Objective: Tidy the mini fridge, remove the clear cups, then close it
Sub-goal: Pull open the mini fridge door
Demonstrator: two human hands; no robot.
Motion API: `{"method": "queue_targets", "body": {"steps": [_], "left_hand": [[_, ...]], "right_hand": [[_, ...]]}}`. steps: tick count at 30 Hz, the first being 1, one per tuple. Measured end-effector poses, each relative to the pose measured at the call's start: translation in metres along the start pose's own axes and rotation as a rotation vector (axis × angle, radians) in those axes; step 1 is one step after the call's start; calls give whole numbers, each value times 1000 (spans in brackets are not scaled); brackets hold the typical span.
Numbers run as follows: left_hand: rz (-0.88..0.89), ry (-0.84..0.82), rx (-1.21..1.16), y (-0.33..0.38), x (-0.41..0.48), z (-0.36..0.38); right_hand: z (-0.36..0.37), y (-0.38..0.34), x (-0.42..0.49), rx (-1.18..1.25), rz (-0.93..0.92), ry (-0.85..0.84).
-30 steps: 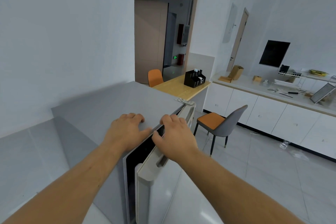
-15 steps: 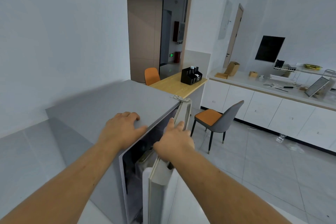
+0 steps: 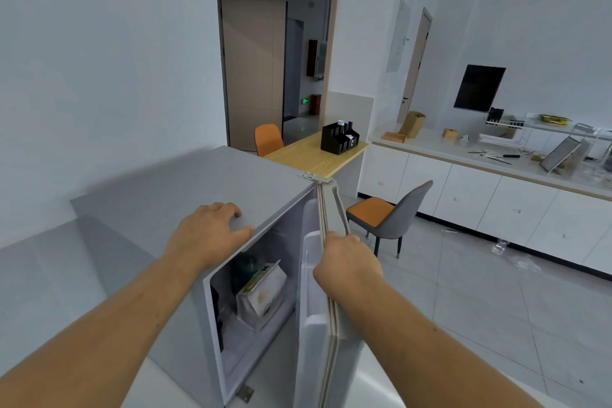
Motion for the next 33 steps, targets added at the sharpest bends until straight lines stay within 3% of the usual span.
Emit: {"method": "queue_targets", "body": {"steps": [5, 13, 20, 33], "left_hand": [[5, 8, 1, 1, 0, 0], [3, 16, -13, 0, -1, 1], [5, 9, -19, -1, -1, 2], [-5, 20, -30, -2, 0, 3]], "right_hand": [[-10, 30, -1, -51, -54, 17], [-16, 70, 0, -165, 32, 7], [-13, 95, 6, -140, 4, 30], [-31, 153, 19, -136, -4, 177]]}}
Point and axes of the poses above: each hand's wrist, its own x-axis towards the middle knuckle, its own z-axis out of the palm, y = z × x, the point moved 2 cm from there along x, towards the middle knuckle, and after that the axes turned 9 degrees about x, right-handed, at the moved point
